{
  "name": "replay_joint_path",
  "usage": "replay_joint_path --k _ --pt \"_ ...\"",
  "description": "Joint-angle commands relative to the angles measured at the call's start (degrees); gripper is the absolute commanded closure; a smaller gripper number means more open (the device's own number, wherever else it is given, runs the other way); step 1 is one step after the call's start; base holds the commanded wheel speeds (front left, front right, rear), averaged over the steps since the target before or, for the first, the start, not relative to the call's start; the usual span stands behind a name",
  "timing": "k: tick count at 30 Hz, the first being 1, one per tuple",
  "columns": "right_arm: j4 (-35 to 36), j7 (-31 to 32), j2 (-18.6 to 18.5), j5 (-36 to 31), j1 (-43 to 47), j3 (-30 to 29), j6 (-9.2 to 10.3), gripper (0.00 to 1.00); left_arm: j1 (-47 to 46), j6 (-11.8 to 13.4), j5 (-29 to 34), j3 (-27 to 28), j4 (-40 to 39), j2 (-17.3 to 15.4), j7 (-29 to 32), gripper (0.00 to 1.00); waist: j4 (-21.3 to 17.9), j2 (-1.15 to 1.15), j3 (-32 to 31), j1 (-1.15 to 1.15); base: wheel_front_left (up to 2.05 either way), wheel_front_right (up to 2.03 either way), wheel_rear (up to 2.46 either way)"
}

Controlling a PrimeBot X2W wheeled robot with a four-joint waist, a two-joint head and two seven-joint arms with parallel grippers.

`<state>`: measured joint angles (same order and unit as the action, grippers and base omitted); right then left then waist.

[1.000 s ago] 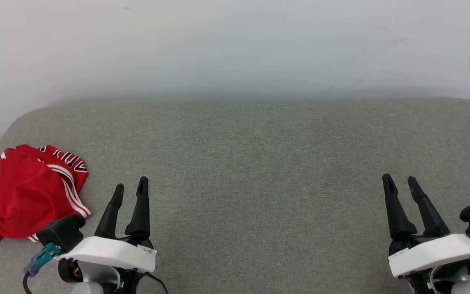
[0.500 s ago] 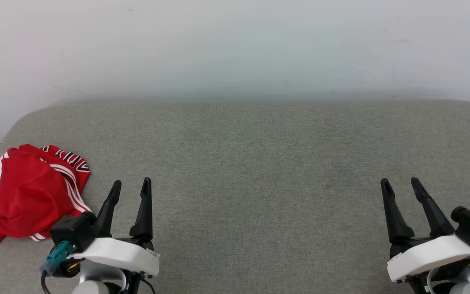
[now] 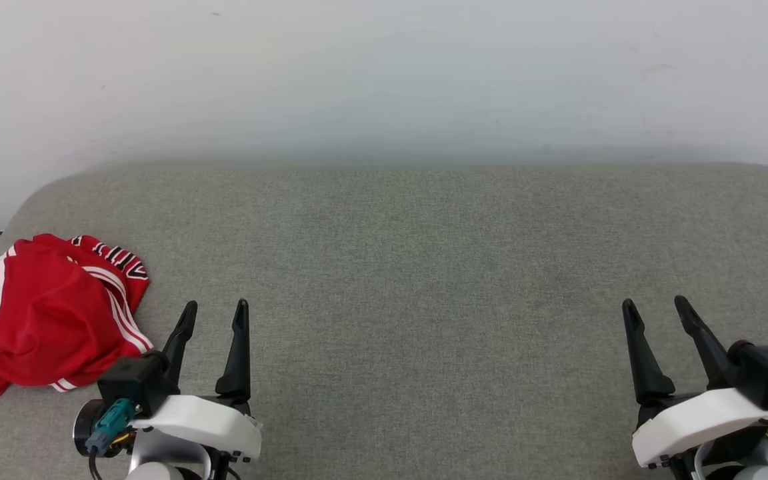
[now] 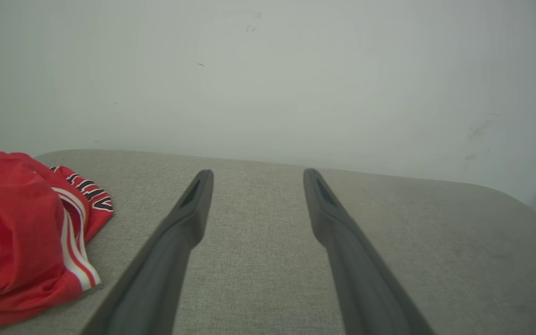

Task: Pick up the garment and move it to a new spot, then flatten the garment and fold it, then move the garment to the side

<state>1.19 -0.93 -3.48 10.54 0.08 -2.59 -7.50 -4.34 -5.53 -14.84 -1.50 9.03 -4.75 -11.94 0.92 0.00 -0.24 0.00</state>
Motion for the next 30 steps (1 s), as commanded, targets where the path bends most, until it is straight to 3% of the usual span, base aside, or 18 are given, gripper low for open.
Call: replay_joint_path --k 1,17,30 --pt "0.5 0.0 0.2 -1.2 0.5 -0.1 0.02 0.00 -0.4 -0.1 1.3 0.1 0.2 -0.1 -0.5 0.00 0.0 0.00 0.0 0.00 0.00 0.00 0.00" --pt "0.4 -0.4 0.6 -5.8 1.3 -0.6 0.02 0.00 -1.7 -0.7 7.0 0.1 3.7 0.1 -2.4 0.00 2.0 0.00 0.0 0.00 0.00 0.00 0.00" --pt "1.0 -1.6 0.6 -5.8 2.0 0.9 0.02 0.00 -2.7 -0.9 8.7 1.4 5.7 0.6 -3.3 0.00 10.2 0.00 0.5 0.00 0.00 0.00 0.00"
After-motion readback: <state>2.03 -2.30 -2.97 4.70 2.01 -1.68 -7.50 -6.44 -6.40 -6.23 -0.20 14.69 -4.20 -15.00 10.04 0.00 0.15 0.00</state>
